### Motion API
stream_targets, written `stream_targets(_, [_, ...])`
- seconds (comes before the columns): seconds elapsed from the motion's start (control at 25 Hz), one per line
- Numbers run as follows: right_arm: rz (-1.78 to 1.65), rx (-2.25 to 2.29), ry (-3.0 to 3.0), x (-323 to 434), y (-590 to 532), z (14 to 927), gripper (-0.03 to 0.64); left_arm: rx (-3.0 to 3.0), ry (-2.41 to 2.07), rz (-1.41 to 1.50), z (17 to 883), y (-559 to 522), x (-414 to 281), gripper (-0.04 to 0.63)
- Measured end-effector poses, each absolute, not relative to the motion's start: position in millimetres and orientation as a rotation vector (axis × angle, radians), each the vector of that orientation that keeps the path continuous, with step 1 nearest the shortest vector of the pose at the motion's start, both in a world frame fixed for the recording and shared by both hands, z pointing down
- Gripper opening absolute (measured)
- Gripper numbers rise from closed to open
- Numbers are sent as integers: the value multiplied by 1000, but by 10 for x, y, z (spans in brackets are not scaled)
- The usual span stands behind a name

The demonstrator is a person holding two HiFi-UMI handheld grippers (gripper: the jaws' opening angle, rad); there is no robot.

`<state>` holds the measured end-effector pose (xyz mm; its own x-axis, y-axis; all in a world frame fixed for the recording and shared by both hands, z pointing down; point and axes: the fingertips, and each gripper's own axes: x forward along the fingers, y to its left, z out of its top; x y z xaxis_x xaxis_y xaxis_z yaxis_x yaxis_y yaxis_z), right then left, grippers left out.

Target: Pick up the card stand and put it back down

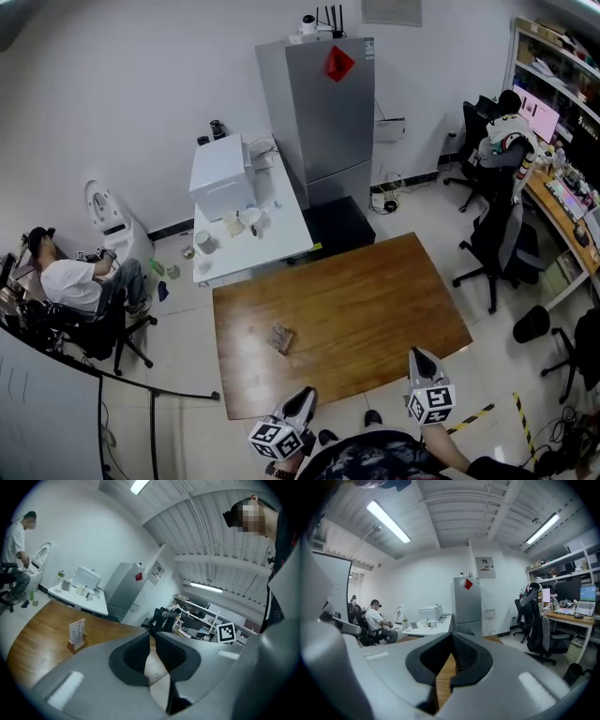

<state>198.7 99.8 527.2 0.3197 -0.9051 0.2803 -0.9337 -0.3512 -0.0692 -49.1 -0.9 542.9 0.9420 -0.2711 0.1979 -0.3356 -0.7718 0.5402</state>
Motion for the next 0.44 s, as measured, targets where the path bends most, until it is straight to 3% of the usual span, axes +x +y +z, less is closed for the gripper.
stream_targets(0.44, [358, 2436, -1789, 1941, 811, 5142, 3, 2620, -326, 104, 5084, 91, -193, 32])
